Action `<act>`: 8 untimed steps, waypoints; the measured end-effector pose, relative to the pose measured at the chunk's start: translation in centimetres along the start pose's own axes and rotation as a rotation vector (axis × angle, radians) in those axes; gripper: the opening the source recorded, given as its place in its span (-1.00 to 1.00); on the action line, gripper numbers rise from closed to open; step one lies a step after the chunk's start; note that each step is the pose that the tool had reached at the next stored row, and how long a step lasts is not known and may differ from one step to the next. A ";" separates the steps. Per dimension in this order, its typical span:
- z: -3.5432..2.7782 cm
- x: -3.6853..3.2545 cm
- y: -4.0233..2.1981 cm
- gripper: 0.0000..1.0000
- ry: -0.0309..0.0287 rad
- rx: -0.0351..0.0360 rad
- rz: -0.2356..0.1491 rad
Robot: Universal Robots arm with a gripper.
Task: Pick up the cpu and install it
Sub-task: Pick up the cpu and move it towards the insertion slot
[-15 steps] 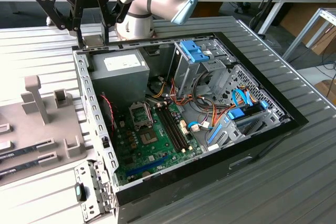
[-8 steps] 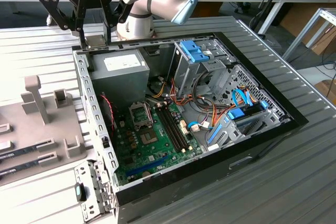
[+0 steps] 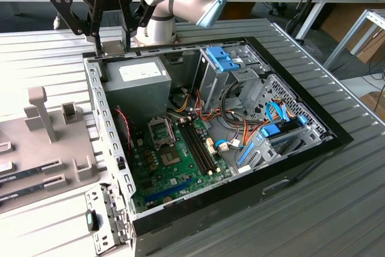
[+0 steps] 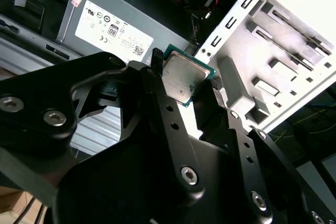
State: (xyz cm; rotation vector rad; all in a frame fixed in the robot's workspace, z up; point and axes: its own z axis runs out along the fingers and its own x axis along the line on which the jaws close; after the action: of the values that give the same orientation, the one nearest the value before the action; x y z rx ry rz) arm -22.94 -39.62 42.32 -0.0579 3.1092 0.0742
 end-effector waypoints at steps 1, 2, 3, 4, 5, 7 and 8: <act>0.01 -0.04 0.00 -0.05 0.0000 0.0000 0.000; 0.03 -0.09 0.00 -0.05 0.0000 0.0000 0.000; 0.04 -0.14 -0.01 -0.05 0.0001 0.0000 0.000; 0.07 -0.20 -0.01 -0.05 0.0000 0.0000 0.000; 0.09 -0.26 -0.01 -0.05 0.0000 0.0000 0.000; 0.11 -0.33 -0.02 -0.05 0.0000 0.0000 0.000; 0.13 -0.37 -0.02 -0.05 0.0000 0.0000 0.000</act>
State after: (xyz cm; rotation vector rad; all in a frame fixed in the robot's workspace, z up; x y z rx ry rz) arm -22.57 -39.62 42.21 -0.0579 3.1092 0.0742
